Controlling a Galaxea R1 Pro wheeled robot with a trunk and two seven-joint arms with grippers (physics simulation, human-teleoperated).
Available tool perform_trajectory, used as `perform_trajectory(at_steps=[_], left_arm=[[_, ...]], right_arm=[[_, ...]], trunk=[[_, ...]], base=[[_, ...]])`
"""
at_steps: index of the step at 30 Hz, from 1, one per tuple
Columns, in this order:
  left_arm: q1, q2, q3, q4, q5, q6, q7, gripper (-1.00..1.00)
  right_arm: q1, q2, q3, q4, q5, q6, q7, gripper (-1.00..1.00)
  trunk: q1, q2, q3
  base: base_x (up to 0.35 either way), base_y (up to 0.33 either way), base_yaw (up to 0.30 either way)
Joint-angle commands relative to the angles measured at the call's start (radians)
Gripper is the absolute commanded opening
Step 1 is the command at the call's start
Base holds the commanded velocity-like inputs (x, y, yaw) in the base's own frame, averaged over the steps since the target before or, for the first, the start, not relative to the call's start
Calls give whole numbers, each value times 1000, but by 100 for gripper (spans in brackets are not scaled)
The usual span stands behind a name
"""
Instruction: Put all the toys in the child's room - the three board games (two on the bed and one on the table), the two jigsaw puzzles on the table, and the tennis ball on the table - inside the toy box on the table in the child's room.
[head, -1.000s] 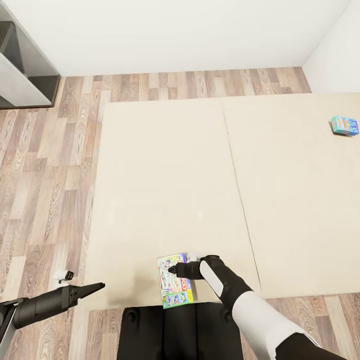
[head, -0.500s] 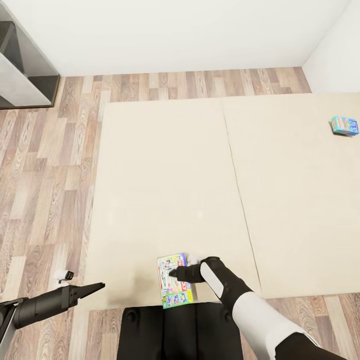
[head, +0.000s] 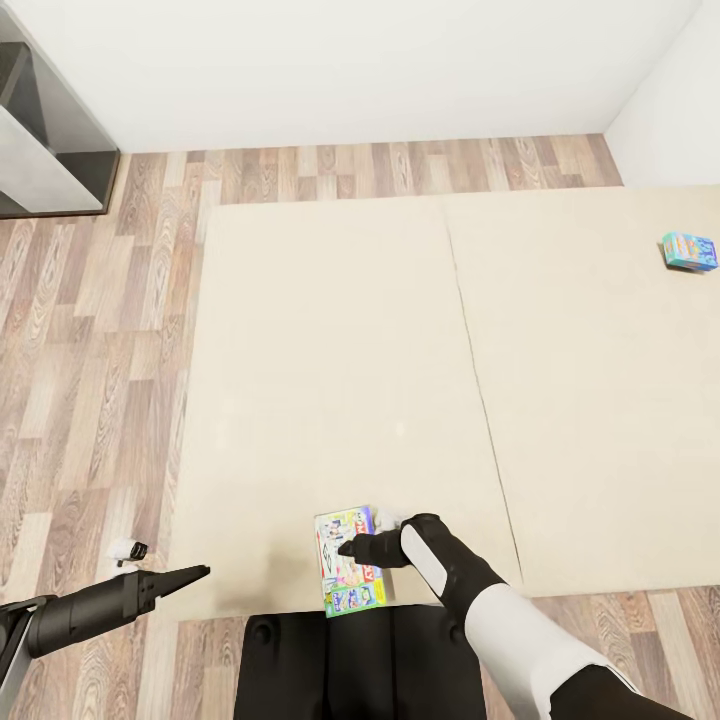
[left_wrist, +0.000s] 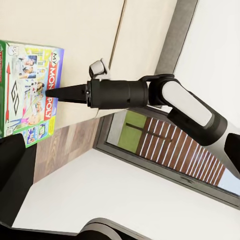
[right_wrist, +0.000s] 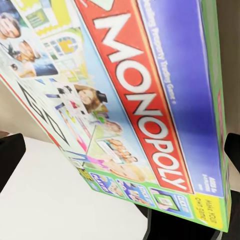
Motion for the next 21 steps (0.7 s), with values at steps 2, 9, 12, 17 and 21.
perform_trajectory(at_steps=[2, 9, 12, 17, 21], left_arm=[[0, 0, 0, 0, -1, 11, -4, 100], [0, 0, 0, 0, -1, 11, -4, 100], [0, 0, 0, 0, 0, 11, -4, 100], [0, 0, 0, 0, 0, 11, -4, 100], [0, 0, 0, 0, 0, 11, -4, 100]], right_arm=[[0, 0, 1, 0, 4, 3, 2, 100], [0, 0, 1, 0, 4, 1, 4, 100], [0, 0, 1, 0, 5, 0, 5, 100], [0, 0, 4, 2, 6, 0, 4, 100], [0, 0, 4, 5, 7, 0, 2, 100]], trunk=[[1, -1, -1], [1, -1, -1], [1, -1, -1], [1, -1, -1], [1, -1, -1]], base=[[0, 0, 0], [0, 0, 0], [0, 0, 0], [0, 0, 0], [0, 0, 0]])
